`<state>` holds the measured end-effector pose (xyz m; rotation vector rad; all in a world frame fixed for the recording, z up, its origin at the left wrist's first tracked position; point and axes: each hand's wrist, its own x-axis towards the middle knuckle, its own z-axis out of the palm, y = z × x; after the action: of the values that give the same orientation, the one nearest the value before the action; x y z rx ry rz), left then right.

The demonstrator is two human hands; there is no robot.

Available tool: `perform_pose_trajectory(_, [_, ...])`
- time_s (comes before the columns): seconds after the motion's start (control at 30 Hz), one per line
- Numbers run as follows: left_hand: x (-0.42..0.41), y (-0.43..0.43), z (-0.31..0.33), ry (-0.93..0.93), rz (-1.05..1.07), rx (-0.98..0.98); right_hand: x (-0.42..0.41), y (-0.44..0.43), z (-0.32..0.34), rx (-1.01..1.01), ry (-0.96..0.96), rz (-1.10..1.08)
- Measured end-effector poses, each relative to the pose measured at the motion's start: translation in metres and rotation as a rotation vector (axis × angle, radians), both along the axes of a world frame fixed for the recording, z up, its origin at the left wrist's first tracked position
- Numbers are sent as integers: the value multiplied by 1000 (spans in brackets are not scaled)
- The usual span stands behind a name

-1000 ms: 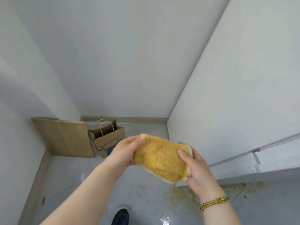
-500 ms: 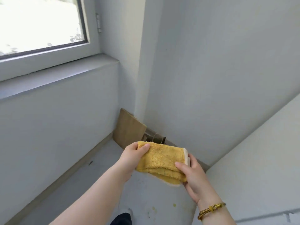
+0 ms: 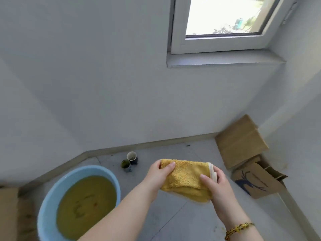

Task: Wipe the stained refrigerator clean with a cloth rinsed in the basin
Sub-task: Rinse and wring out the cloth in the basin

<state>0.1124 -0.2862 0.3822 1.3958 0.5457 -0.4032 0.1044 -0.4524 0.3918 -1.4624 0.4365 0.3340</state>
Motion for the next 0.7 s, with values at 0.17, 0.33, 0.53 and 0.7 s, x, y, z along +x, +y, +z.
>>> perform_pose_trajectory(0.17, [-40,76,-12,7,270,21,-5,80,-15,-11,39,217])
perform_pose_trajectory(0.33, [-87,167,-36,96,465,48,-26,176,-37,-53,80,364])
perform_pose_trajectory(0.53, [-137,282,-105,194,480,133,-50,300,-105,-186,134,521])
perform_pose_trajectory(0.7, [-153,334,-187,301,529,293,-72,370,-191,-270,170,577])
